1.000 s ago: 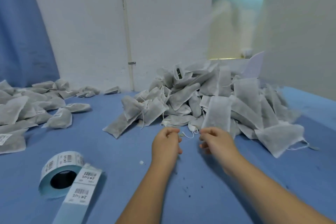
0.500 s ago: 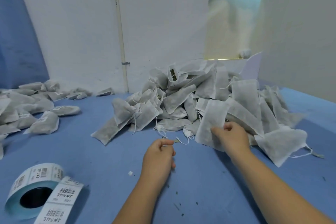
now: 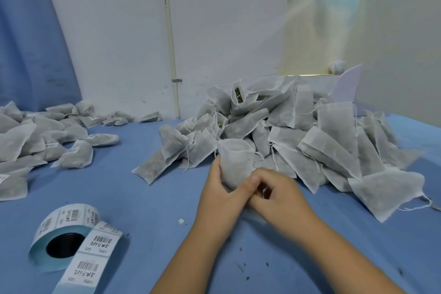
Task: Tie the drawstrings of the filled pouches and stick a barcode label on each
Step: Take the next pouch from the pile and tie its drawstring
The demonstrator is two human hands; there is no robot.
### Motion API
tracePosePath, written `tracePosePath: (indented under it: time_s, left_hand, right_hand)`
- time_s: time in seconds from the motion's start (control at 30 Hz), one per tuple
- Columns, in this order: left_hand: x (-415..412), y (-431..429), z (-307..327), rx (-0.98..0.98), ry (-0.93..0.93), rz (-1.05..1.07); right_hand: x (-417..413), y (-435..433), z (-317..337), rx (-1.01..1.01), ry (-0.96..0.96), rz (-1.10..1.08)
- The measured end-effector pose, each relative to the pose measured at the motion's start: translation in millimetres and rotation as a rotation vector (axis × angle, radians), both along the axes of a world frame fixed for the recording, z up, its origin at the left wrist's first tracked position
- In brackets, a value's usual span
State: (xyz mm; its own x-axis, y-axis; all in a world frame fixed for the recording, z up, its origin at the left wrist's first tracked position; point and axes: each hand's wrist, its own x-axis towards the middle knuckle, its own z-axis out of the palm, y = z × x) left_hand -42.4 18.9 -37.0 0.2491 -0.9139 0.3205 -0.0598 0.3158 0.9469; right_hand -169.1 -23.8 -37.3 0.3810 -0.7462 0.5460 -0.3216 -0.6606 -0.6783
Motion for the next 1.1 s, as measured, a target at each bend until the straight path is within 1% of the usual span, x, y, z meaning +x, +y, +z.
tracePosePath:
  time_s: [0.1,0.2,0.27,0.33,0.37,0.43,0.57,0.67,0.77,0.83,0.93,1.0,1.1]
  left_hand:
    - [7.3,3.0,3.2,0.028,0.018,0.022]
    - [11.6,3.7,4.7,0.067,0.08,0.105]
    - [14.0,3.6,4.8,0.086,0.095,0.168]
    - [14.5,4.6,6.3,0.096,0.077,0.224]
    - [14.0,5.2,7.0,0.1,0.047,0.255]
    - [12.2,7.4,8.2,0.1,-0.057,0.315]
    - [7.8,11.2,7.9,0.099,-0.307,0.384]
    - [5.9,13.0,8.8,0.098,-0.358,0.381]
    - [5.4,13.7,10.1,0.087,-0.4,0.396]
    - [6.2,13.5,10.0,0.075,-0.414,0.41]
    - [9.0,13.5,9.6,0.074,-0.443,0.428]
    - [11.6,13.6,9.2,0.072,-0.493,0.439]
    - [15.6,12.6,8.4,0.057,-0.597,0.466]
  right_hand:
    - [4.2,10.4,2.2,0.05,0.049,0.106]
    - [-7.6,13.2,10.4,0.121,0.092,0.163]
    - [-18.2,14.3,18.8,0.201,-0.001,0.149]
    - [-26.0,13.9,27.4,0.213,-0.155,0.095]
    - [-27.6,13.7,30.1,0.207,-0.222,0.064]
    - [-26.2,14.0,32.0,0.234,-0.294,0.039]
    - [-11.9,19.7,24.4,0.353,-0.29,0.106]
    - [-5.8,21.7,21.3,0.35,-0.226,0.115]
    - [-6.4,20.2,21.4,0.34,-0.196,0.038]
    - [-9.3,19.3,23.9,0.365,-0.224,0.027]
    - [-14.9,17.2,28.6,0.455,-0.318,0.088]
    - [-18.5,15.5,29.7,0.508,-0.325,0.111]
    - [-22.3,13.2,29.1,0.555,-0.196,0.093]
